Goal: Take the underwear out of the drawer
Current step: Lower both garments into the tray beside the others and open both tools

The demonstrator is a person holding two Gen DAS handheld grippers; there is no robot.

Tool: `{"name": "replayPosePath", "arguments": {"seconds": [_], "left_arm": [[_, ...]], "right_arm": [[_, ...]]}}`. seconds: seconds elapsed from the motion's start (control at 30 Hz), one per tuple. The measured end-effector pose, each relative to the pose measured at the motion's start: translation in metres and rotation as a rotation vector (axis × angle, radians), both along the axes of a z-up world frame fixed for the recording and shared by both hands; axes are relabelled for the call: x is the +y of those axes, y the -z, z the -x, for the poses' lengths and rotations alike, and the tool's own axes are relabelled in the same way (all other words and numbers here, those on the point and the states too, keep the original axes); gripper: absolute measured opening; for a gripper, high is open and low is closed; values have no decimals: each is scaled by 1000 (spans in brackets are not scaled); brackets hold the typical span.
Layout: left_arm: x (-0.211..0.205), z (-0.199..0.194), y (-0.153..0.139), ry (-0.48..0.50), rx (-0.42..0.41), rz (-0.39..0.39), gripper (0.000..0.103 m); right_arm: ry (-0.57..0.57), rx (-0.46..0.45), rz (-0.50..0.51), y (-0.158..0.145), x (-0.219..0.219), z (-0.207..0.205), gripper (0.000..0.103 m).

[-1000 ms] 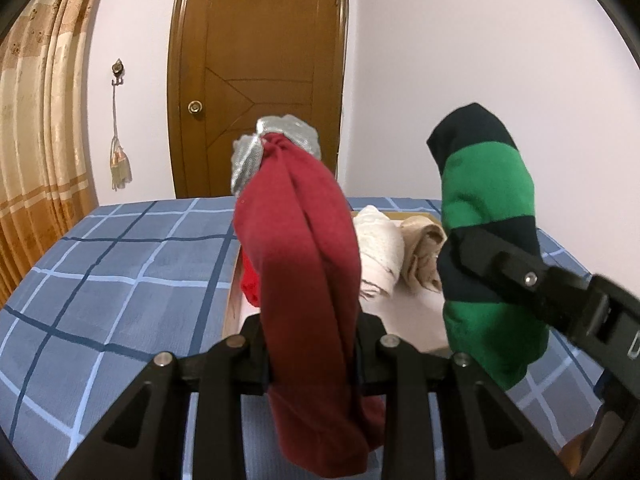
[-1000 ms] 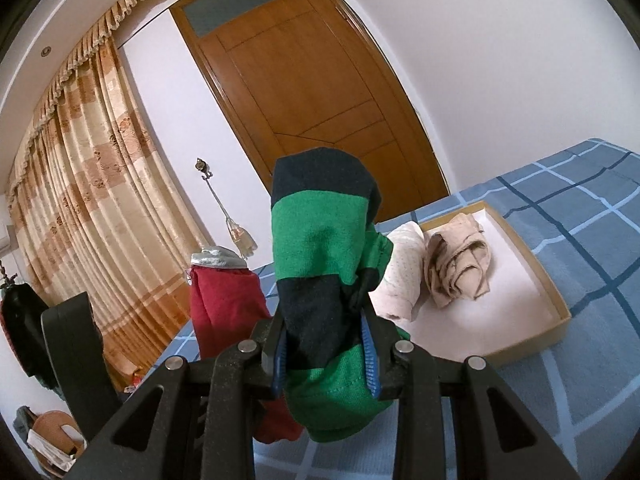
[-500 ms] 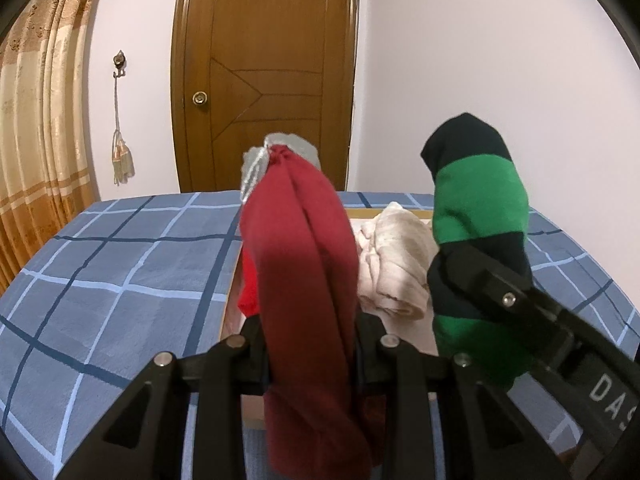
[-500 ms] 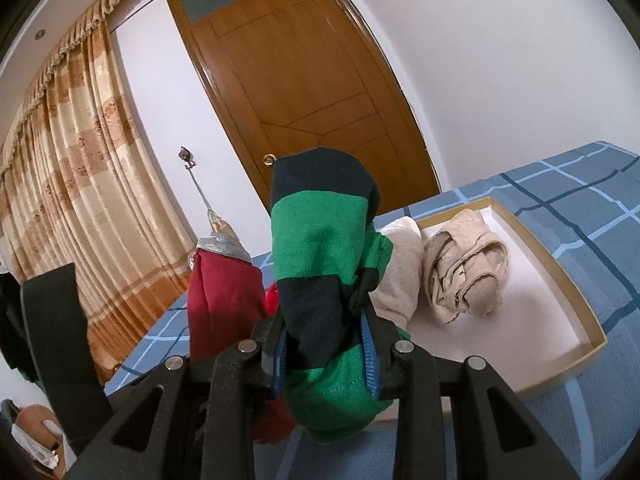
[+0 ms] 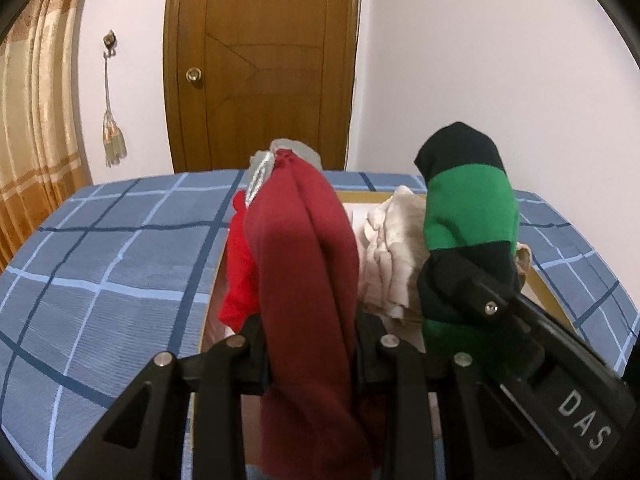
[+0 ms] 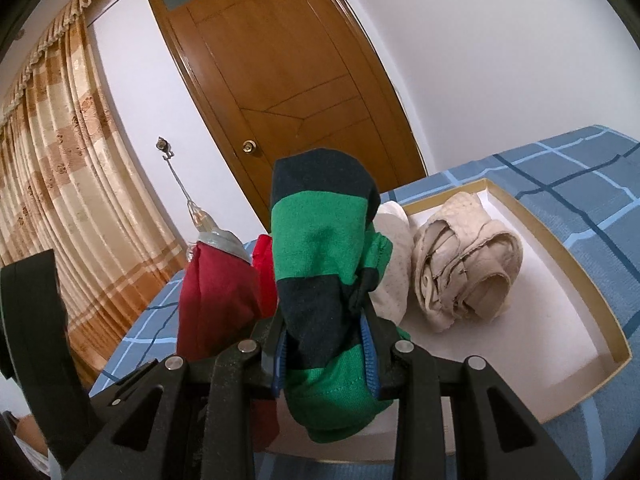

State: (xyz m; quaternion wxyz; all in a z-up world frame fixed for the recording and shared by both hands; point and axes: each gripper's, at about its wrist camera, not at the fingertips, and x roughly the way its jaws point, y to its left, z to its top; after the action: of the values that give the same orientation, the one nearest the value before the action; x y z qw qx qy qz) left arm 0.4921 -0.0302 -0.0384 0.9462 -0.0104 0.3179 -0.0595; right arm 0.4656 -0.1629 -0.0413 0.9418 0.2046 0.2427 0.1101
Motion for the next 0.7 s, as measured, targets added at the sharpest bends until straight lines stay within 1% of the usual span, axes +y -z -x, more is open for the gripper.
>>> {"name": "replayPosePath", "arguments": {"seconds": [0.13,0.2,0.23,0.33,0.4,0.43,0.47,0.5,0.6,0.67,0.7], "left_arm": [[-1,-6,3,2,36,-7,28],[-3,-6,3,2,42,-18,31],[-4,-6,4,2,45,-26,35],[-5,-4,3,0,48,-37,56],[-3,-3,2,-4,42,-36,59],[-2,-3,2,-5,42,-34,62],[-2,-2,2,-7,43,-34,67],[-1,-2,1,-10,42,-34,69],[1,4,-2,-18,17,-29,74],[3,10,-5,-35,-11,-29,83],[5,12,-7,-40,-24,-27,86]], "right_arm": [[2,29,-19,4,-1,-8,33],[-4,44,-34,6,-2,-12,33],[-8,48,-42,7,-2,-14,35],[-27,55,-66,9,-3,-17,39],[-38,62,-79,12,-4,-20,49],[-38,60,-82,12,-4,-20,53],[-41,53,-87,11,-4,-19,59],[-40,46,-89,11,-4,-18,64],[-27,-18,-82,4,-4,-10,66],[-8,-68,-65,-2,-4,-2,66],[8,-96,-53,-6,-5,2,66]]}}
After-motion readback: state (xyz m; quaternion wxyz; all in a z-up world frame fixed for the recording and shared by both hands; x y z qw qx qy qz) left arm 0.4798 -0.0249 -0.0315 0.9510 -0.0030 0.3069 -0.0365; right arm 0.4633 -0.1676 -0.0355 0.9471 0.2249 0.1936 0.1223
